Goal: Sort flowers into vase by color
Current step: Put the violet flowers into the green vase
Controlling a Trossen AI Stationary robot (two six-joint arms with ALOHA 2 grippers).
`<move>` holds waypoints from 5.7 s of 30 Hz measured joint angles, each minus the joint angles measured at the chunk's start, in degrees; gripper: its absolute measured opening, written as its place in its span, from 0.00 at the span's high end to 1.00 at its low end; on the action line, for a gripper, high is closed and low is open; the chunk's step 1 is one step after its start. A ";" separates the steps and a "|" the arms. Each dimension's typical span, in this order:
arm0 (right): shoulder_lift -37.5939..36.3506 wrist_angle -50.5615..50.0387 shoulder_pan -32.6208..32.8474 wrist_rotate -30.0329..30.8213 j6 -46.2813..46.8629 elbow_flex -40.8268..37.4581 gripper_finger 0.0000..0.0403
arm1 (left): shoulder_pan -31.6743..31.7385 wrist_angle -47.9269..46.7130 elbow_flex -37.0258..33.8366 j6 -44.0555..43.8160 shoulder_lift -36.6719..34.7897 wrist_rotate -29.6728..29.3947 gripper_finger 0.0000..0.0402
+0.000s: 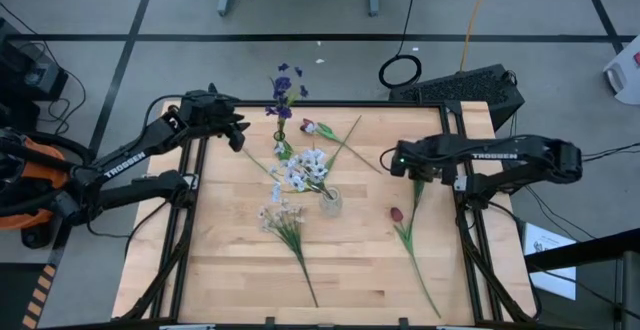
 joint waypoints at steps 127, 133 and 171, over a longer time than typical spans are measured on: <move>52.32 52.46 3.80 -15.58 -79.87 91.03 0.99 | -9.26 25.73 13.53 -9.04 -2.60 25.27 0.62; 52.27 50.98 3.80 -15.58 -79.91 91.03 0.99 | -10.90 27.04 13.53 -9.13 -0.18 23.39 0.65; 31.47 -17.82 4.06 14.98 -67.69 91.05 0.80 | -3.83 32.21 -1.05 -7.42 -9.27 17.09 0.98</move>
